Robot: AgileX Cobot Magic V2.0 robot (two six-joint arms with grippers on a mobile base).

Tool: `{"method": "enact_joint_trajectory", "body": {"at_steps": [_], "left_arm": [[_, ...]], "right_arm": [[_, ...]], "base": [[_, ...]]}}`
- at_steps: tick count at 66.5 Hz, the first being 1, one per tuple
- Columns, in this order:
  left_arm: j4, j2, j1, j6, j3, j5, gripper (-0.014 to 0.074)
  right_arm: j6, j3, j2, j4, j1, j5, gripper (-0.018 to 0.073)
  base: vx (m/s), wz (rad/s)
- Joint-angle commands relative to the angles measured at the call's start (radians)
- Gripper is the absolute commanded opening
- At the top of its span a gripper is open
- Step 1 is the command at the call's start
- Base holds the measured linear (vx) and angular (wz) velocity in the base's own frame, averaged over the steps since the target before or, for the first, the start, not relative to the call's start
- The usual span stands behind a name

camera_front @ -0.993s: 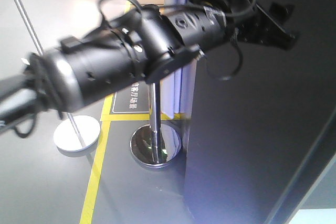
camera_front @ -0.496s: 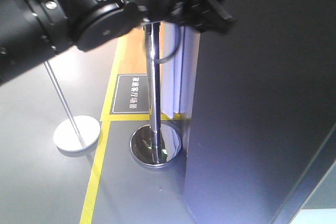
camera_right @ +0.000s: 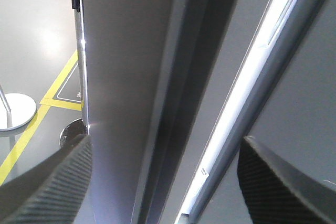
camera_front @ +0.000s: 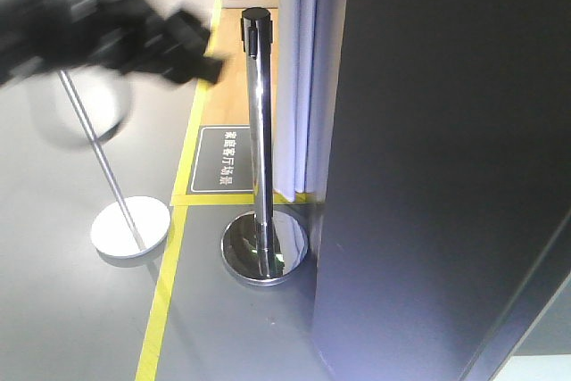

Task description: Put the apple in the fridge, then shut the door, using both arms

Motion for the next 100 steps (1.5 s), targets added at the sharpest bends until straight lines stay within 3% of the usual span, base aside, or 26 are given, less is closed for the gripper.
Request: {"method": "enact_joint_trajectory", "body": {"at_steps": [1, 23, 56, 65, 74, 86, 100], "left_arm": [[-0.018, -0.142, 0.015, -0.021, 0.115, -0.128, 0.0503], [-0.020, -0.437, 0.029, -0.106, 0.458, -0.323, 0.0503], [-0.020, -0.455, 0.029, -0.106, 0.495, -0.318, 0.0503], [-0.020, -0.455, 0.029, -0.106, 0.495, -0.318, 0.0503], [-0.020, -0.455, 0.029, -0.106, 0.495, -0.318, 0.0503], [-0.020, -0.455, 0.029, -0.106, 0.495, -0.318, 0.0503], [-0.020, -0.455, 0.029, -0.105, 0.495, -0.318, 0.0503]], "right_arm": [[-0.001, -0.020, 0.010, -0.024, -0.004, -0.065, 0.0546], [-0.001, -0.020, 0.010, -0.024, -0.004, -0.065, 0.0546], [0.001, -0.020, 0.010, -0.035, -0.004, -0.109, 0.0546], [0.011, -0.020, 0.010, 0.016, -0.004, -0.142, 0.0546], [-0.005, -0.020, 0.033, 0.127, -0.004, -0.216, 0.0546], [-0.194, -0.020, 0.181, 0.302, -0.001, -0.331, 0.0546], [-0.219, -0.033, 0.397, 0.296, -0.001, -0.570, 0.0546]], "base": [[0.00, 0.00], [0.00, 0.00], [0.00, 0.00], [0.00, 0.00], [0.00, 0.00], [0.00, 0.00], [0.00, 0.00]]}}
